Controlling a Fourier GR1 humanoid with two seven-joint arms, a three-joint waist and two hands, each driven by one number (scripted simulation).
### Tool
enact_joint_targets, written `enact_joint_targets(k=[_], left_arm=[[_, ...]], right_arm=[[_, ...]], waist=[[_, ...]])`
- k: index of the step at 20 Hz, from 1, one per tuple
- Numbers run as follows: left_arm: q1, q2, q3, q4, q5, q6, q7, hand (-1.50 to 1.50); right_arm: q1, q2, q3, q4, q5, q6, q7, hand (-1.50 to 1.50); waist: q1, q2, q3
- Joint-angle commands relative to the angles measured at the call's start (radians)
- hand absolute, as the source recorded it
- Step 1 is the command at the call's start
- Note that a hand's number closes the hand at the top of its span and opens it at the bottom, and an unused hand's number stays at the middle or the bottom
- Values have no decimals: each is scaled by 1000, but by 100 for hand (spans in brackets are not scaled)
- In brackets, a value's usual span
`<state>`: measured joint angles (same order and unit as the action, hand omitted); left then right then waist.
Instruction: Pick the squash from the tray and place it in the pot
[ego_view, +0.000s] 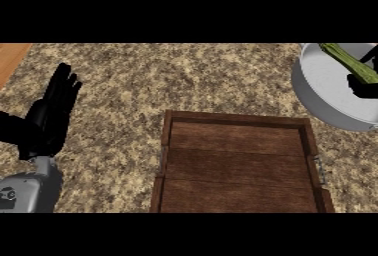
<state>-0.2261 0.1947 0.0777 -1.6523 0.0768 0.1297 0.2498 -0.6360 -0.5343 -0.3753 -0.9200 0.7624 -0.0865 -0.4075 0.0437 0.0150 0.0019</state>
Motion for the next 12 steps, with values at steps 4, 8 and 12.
enact_joint_targets(k=[4, 8, 12], left_arm=[[-22, 16, 31, 32, 21, -23, -21, 0], [-2, -5, 13, 21, 9, -15, -34, 0], [-20, 4, 25, 58, 19, -30, -46, 0]], right_arm=[[-152, -16, -34, 404, 11, -40, -58, 150], [-188, -78, -49, 529, -19, 102, -132, -150], [-222, -40, -76, 601, -68, 190, -205, -150]], waist=[[9, 5, 1], [13, 6, 2], [12, 10, 2]])
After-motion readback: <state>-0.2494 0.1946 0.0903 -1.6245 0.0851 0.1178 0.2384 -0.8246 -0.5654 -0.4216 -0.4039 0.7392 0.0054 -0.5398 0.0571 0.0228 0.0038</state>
